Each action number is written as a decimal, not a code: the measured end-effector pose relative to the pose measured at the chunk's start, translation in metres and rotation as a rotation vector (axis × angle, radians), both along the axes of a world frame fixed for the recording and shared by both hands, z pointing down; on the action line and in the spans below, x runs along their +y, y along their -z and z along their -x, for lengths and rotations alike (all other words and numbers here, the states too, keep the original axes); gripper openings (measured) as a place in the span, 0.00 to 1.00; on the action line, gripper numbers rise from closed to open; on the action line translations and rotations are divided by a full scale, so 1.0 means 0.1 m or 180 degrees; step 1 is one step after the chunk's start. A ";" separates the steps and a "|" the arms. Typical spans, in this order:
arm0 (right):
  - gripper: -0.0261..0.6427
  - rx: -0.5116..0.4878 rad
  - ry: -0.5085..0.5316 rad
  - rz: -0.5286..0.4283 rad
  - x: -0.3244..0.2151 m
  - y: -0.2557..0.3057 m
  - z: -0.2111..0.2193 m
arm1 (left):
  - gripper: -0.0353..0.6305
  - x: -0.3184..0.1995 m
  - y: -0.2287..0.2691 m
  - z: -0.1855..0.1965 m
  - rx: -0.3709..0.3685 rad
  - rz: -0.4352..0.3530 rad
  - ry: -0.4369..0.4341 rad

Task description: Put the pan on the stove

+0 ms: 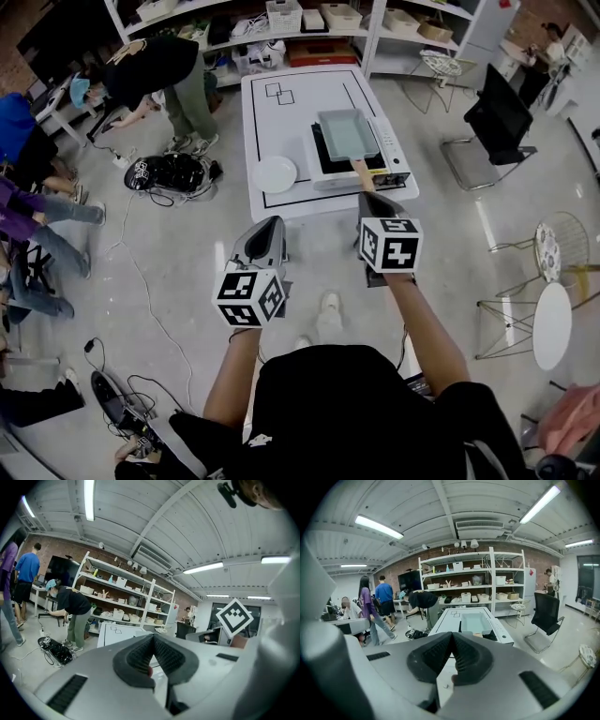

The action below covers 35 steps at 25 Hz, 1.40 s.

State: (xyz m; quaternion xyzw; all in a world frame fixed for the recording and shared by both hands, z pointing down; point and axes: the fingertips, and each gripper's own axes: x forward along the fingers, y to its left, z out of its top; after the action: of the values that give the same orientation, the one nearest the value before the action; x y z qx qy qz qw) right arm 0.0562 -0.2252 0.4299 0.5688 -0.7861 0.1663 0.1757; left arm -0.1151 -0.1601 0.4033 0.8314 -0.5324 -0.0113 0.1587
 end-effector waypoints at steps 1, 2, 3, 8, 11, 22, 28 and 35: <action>0.04 -0.0033 -0.0004 -0.0046 0.08 0.04 0.01 | 0.06 0.07 0.01 -0.01 -0.0014 -0.0006 -0.0027; 0.04 -0.0059 -0.0008 -0.0088 0.16 0.09 0.01 | 0.06 0.14 0.01 -0.01 -0.0026 -0.0013 -0.0049; 0.04 -0.0082 -0.0011 -0.0125 0.25 0.12 0.02 | 0.06 0.21 0.02 -0.01 -0.0035 -0.0020 -0.0066; 0.04 -0.0093 -0.0006 -0.0327 0.66 0.28 0.10 | 0.06 0.54 0.07 0.01 -0.0066 -0.0057 -0.0142; 0.04 -0.0064 0.0049 -0.0421 0.87 0.35 0.19 | 0.06 0.70 0.11 0.04 -0.0076 -0.0097 -0.0181; 0.04 -0.0186 0.0318 -0.0832 1.24 0.63 0.37 | 0.06 0.97 0.20 -0.01 -0.0025 -0.0170 -0.0315; 0.04 -0.0114 0.0438 -0.0917 1.24 0.67 0.34 | 0.06 0.90 0.32 -0.11 0.0008 -0.0259 -0.0314; 0.04 -0.0119 0.0437 -0.0961 1.23 0.75 0.13 | 0.06 0.88 0.45 -0.28 0.0011 -0.0318 -0.0209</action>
State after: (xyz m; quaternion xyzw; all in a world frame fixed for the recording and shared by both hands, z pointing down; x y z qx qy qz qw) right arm 0.0434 -0.1017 0.3549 0.5305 -0.8423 0.0445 0.0845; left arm -0.0876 -0.0724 0.3584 0.8553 -0.5034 -0.0341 0.1182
